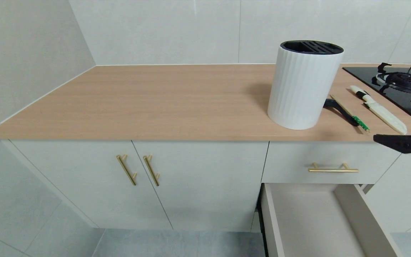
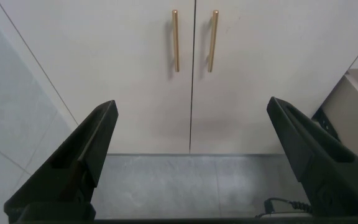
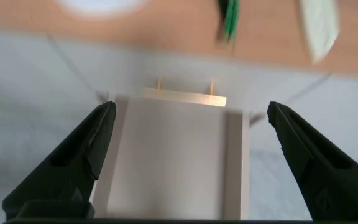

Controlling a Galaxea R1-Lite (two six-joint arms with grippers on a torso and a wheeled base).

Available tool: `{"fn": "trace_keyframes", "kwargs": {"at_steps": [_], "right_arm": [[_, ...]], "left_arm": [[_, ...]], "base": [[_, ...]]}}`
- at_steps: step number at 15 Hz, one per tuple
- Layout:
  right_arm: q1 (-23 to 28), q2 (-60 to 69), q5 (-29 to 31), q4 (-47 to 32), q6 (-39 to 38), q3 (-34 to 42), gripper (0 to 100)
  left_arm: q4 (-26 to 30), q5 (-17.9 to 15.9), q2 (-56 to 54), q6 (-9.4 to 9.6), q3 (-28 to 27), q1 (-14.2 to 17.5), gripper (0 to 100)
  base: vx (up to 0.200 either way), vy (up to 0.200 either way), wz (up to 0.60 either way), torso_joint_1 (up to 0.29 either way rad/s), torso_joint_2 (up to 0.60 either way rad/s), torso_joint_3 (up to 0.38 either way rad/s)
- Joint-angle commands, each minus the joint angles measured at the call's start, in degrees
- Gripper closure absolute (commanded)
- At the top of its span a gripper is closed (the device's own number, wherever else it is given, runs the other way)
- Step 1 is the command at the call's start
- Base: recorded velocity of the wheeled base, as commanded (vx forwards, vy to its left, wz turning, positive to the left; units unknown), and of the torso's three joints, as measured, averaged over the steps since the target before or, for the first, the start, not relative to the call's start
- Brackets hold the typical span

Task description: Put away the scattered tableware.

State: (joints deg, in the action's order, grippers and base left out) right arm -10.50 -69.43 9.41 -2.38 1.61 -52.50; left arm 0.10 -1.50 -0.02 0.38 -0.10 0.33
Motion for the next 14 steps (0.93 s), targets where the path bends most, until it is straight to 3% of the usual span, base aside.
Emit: {"fn": "trace_keyframes", "kwargs": {"at_steps": [1,3,7,14], "right_arm": [[3.4,-11.1,0.0,0.4,0.1,-9.5,0],[6.5,-18.9,0.1,0.4,-0.1,-15.8,0],[10.8,-25.4,-2.3,1.0,0.2,-18.7,0],[10.4,-26.8,-4.0,0.7,0.3,-18.4,0]], "left_arm": [[0.0,0.0,0.0,-0.03,-0.1,0.0,0],[0.0,0.0,0.0,-0.03,0.0,0.0,0],[0.0,0.0,0.0,-0.03,0.0,0.0,0],[0.0,0.0,0.0,-0.03,-0.1,0.0,0]], "base": [[0.0,0.0,0.0,0.0,0.0,0.0],[0.0,0.0,0.0,0.0,0.0,0.0],[0.0,0.0,0.0,0.0,0.0,0.0],[0.0,0.0,0.0,0.0,0.0,0.0]]}}
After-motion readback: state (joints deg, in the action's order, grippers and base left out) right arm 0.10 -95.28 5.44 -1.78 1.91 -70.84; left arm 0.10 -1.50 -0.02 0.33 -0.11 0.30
